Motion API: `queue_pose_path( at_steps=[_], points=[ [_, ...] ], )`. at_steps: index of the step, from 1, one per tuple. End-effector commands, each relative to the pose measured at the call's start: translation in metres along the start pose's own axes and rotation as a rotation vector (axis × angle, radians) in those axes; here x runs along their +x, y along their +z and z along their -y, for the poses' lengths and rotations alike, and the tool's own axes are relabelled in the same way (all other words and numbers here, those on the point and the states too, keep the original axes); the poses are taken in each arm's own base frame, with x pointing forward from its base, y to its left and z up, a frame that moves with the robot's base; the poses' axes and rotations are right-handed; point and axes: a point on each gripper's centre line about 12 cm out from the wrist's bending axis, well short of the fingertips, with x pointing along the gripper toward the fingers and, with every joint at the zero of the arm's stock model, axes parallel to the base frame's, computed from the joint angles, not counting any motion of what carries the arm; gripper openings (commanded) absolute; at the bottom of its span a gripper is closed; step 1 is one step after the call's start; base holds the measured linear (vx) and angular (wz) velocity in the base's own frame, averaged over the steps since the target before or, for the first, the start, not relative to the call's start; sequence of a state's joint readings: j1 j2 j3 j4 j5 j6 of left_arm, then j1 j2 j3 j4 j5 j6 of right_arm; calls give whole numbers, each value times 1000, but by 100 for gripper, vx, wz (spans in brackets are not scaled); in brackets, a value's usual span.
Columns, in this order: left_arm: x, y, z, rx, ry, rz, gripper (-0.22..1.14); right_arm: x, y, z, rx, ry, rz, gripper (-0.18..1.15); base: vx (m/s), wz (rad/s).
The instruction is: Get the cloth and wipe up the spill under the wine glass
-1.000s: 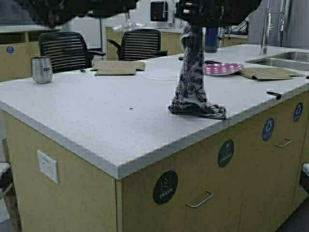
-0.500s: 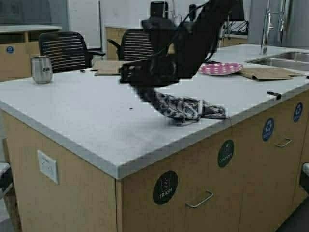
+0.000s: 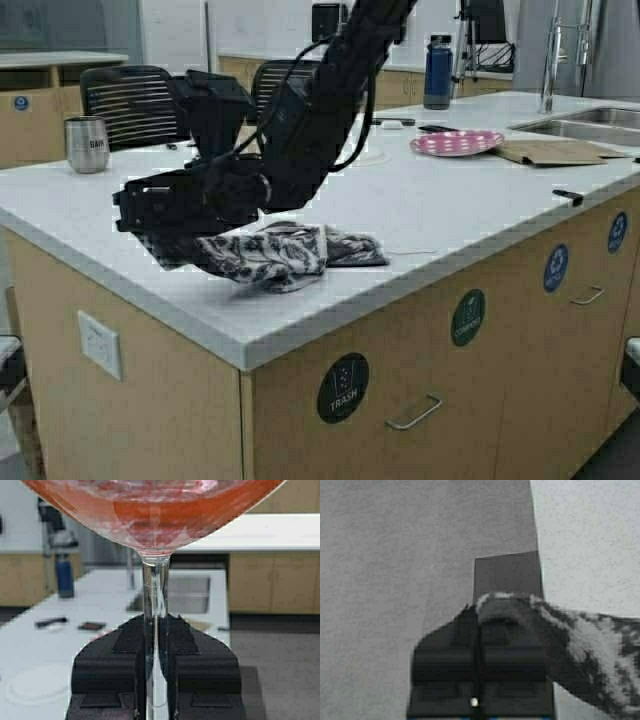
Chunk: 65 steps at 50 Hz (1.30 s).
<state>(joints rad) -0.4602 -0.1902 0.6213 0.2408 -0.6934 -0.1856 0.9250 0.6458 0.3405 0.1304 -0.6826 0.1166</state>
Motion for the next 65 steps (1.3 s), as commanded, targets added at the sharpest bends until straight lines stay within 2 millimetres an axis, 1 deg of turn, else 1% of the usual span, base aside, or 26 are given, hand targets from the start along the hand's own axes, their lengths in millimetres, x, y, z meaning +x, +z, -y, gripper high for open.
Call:
queue_pose_path(
  at_steps=[1,10,16,17,23,26,30,36,44,50,60,65],
  points=[
    [6,3,0,-2,-2,17,35,-20,44,50,42,-100,76,8,0,0],
    [15,-25,-1,-14,-7,-23,35,-46,42,133,93,-270,64,8,0,0],
    [22,-49,-2,-23,-11,-45,35,-56,35,176,118,-358,54,8,0,0],
    [23,-53,-1,-23,-15,-49,35,-58,33,185,124,-378,52,8,0,0],
    [30,-84,-2,-35,-21,-83,35,-64,21,217,148,-442,36,8,0,0],
    [34,-103,-2,-39,-23,-109,35,-65,17,227,155,-462,30,8,0,0],
    [38,-127,-2,-46,-29,-132,35,-68,10,237,163,-483,19,8,0,0],
    [42,-162,-2,-62,-38,-143,35,-71,2,245,167,-501,2,8,0,0],
    [46,-205,0,-77,-48,-165,35,-72,-1,246,169,-504,-5,8,0,0],
    [48,-229,0,-80,-53,-169,35,-72,-1,246,169,-504,-5,8,0,0],
    [50,-260,1,-84,-64,-141,35,-72,-2,246,169,-504,-7,8,0,0],
    [51,-282,0,-85,-64,-148,35,-74,-3,245,171,-505,-12,8,0,0]
  ],
)
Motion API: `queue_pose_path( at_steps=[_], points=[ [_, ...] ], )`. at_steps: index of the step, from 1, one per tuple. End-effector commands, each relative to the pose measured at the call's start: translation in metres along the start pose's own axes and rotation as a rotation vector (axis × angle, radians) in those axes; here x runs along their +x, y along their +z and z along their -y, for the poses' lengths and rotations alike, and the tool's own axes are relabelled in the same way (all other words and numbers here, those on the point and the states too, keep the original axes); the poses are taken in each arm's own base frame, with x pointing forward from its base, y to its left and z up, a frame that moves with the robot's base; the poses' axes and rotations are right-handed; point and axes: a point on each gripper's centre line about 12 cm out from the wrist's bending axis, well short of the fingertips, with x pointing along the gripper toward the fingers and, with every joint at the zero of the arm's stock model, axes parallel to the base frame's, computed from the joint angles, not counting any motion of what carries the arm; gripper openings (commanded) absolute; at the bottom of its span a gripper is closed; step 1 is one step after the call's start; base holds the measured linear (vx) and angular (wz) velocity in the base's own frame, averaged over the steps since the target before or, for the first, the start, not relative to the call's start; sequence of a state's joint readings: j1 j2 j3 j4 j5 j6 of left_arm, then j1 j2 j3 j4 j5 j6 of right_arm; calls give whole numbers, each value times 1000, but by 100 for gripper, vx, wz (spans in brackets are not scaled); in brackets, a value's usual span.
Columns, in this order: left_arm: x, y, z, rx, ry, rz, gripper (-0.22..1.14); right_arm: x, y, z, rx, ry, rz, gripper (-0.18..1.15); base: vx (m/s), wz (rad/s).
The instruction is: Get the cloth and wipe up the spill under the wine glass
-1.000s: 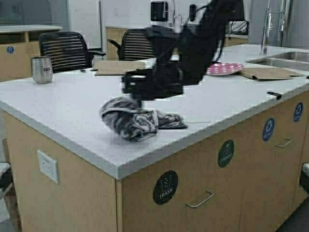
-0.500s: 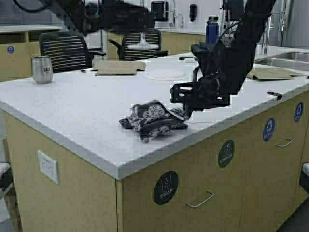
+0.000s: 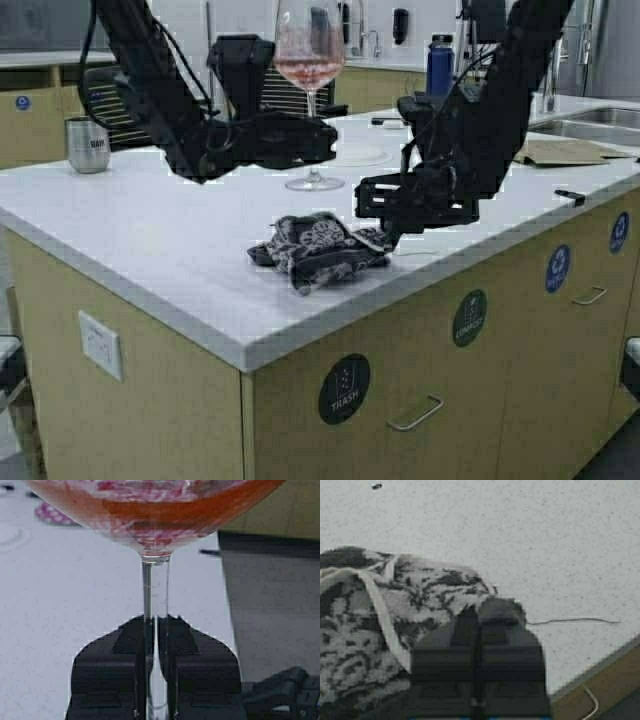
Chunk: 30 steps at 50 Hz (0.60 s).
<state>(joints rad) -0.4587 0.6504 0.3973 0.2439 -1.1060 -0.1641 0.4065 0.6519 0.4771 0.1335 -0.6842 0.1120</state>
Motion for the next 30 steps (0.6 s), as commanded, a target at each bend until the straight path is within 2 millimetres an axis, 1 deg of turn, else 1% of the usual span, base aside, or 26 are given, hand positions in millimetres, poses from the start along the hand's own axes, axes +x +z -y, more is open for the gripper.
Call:
queue_pose_path(
  at_steps=[1,10,14,17,22,26,30],
  points=[
    [12,-4,-2,11,-8,48,35,-3,12,-1,2,3,34,8,0,0],
    [19,-48,-5,49,-10,31,35,-6,10,0,1,2,25,8,0,0],
    [17,-71,-5,55,-11,12,35,-9,12,0,1,2,26,8,0,0],
    [14,-84,-6,43,-9,1,35,-11,12,0,1,2,28,8,0,0],
    [11,-85,-5,39,-10,2,35,-15,15,2,3,-2,34,8,0,0],
    [12,-71,-4,40,-13,31,35,-18,19,7,11,-12,50,8,0,0],
    [16,-49,-4,36,-14,68,35,-22,28,20,37,-38,84,8,0,0]
  ],
)
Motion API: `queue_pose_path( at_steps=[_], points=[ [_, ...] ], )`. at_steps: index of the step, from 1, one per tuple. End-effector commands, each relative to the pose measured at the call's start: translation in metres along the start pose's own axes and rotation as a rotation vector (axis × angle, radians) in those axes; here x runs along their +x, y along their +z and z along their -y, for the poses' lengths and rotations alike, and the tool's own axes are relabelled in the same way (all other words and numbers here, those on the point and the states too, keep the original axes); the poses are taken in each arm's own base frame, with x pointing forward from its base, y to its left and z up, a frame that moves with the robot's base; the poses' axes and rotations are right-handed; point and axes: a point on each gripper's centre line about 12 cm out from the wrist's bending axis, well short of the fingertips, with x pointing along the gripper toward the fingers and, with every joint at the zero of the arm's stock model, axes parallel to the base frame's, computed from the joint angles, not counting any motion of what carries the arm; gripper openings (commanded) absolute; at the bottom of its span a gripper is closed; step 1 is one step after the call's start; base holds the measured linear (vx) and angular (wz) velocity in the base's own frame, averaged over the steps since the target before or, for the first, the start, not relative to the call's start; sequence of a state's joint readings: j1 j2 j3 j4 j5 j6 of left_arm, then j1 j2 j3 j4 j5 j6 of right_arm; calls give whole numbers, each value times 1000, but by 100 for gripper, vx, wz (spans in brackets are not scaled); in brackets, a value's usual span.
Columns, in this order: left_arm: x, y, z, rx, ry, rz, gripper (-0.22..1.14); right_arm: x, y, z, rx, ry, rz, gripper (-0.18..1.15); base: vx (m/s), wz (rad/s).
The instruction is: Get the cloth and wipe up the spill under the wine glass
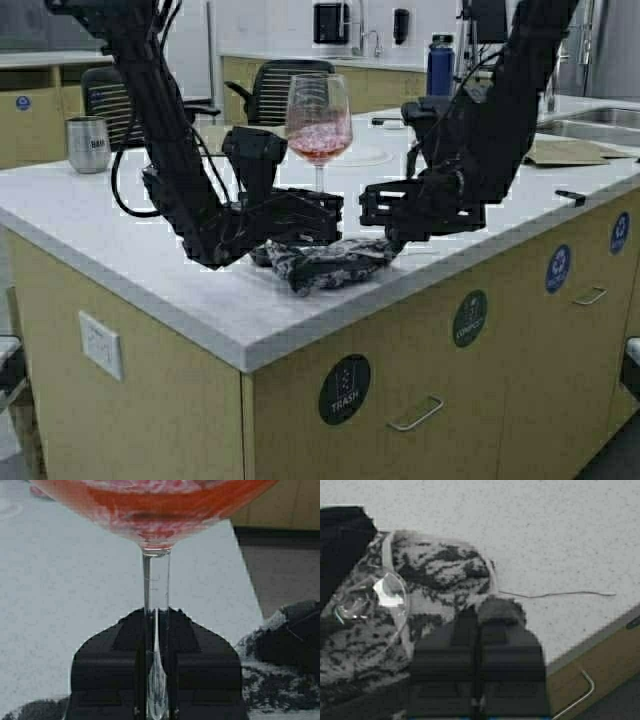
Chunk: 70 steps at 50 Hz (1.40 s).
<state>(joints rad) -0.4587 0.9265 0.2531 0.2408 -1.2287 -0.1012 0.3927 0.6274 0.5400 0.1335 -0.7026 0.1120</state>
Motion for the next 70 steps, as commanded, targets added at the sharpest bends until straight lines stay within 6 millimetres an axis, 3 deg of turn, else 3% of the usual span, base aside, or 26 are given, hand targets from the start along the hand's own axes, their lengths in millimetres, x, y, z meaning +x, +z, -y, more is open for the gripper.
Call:
queue_pose_path(
  at_steps=[1,8,15,23,33,39,56,70],
  points=[
    [10,47,0,3,-6,87,35,-9,37,14,43,-28,109,8,0,0],
    [16,86,0,-11,-13,158,35,-27,58,48,136,-114,187,8,0,0],
    [21,105,1,-16,-24,199,35,-60,85,80,225,-191,315,8,0,0],
    [29,98,11,-18,-58,203,35,-102,116,107,261,-255,492,8,0,0],
    [41,72,23,-19,-92,185,35,-140,146,118,264,-290,661,8,0,0],
    [44,55,24,-18,-95,165,35,-146,155,117,261,-286,697,8,0,0],
    [41,18,24,-19,-95,111,36,-147,148,116,258,-287,679,8,0,0],
    [47,6,27,-4,-127,113,39,-141,141,117,250,-285,653,8,0,0]
  ],
)
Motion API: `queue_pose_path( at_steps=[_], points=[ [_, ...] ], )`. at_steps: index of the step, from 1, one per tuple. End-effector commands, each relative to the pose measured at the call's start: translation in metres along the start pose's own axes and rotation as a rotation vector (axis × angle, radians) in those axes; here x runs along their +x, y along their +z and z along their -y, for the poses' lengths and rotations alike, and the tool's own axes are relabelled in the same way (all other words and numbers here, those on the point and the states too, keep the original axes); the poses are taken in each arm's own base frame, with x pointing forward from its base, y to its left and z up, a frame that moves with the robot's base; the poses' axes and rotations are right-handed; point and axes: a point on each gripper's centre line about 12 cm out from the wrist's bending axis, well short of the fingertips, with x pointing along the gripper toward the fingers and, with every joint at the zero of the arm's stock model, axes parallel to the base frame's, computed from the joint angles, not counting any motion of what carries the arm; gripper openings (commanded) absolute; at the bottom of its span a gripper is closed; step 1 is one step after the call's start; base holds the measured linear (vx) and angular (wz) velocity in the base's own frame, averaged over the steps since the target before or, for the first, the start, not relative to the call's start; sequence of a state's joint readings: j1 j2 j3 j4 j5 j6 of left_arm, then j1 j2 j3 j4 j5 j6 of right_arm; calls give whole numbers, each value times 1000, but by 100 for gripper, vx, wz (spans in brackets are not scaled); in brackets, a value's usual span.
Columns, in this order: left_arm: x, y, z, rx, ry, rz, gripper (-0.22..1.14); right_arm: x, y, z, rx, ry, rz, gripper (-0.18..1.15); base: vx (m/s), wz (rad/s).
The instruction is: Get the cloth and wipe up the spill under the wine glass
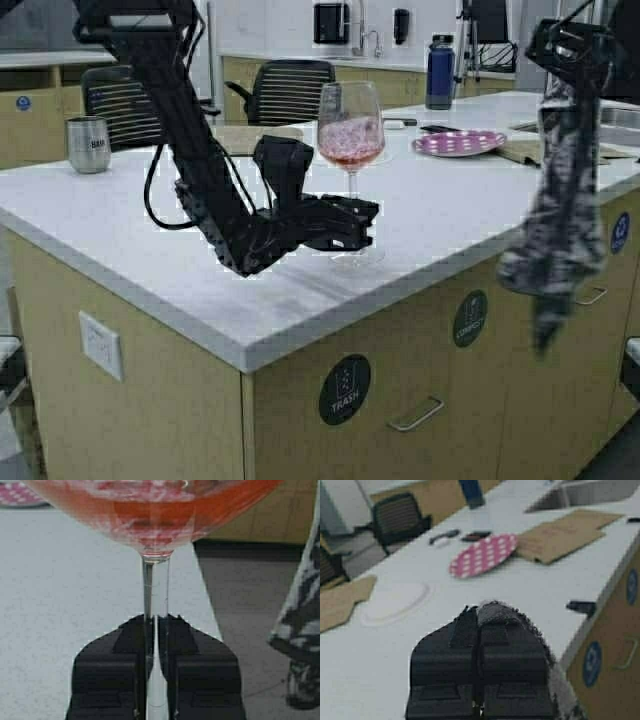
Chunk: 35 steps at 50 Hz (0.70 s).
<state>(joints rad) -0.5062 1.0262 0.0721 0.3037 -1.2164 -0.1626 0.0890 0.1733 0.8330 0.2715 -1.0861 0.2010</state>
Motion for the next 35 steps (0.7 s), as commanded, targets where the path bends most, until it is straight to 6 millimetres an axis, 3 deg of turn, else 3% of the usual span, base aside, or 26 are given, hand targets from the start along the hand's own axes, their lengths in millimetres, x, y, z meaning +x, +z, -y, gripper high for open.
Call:
queue_pose_path(
  at_steps=[1,20,35],
  points=[
    [13,17,2,21,-24,54,41,2,7,-4,0,17,32,8,0,0],
    [17,9,1,39,-22,41,89,4,2,-5,-12,31,18,8,0,0],
    [6,8,4,75,-23,32,94,3,1,-6,-15,40,13,8,0,0]
  ],
)
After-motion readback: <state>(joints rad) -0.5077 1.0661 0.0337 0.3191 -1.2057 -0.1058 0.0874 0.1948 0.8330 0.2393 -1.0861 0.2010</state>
